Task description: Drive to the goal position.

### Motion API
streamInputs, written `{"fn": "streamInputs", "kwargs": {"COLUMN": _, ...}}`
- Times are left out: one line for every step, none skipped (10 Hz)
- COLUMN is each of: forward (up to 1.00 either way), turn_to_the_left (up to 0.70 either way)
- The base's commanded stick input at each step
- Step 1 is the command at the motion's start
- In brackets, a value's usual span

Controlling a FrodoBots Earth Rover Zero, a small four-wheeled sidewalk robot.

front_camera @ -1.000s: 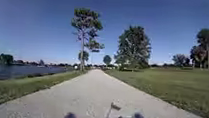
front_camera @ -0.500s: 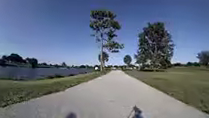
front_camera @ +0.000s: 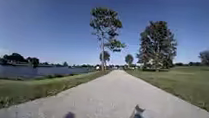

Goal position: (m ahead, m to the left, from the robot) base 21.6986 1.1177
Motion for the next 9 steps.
{"fn": "streamInputs", "kwargs": {"forward": 0.85, "turn_to_the_left": 0.0}}
{"fn": "streamInputs", "kwargs": {"forward": 0.85, "turn_to_the_left": 0.0}}
{"fn": "streamInputs", "kwargs": {"forward": 0.85, "turn_to_the_left": 0.0}}
{"fn": "streamInputs", "kwargs": {"forward": 0.85, "turn_to_the_left": 0.0}}
{"fn": "streamInputs", "kwargs": {"forward": 0.85, "turn_to_the_left": 0.0}}
{"fn": "streamInputs", "kwargs": {"forward": 0.85, "turn_to_the_left": 0.0}}
{"fn": "streamInputs", "kwargs": {"forward": 0.85, "turn_to_the_left": 0.0}}
{"fn": "streamInputs", "kwargs": {"forward": 0.85, "turn_to_the_left": 0.0}}
{"fn": "streamInputs", "kwargs": {"forward": 0.85, "turn_to_the_left": 0.0}}
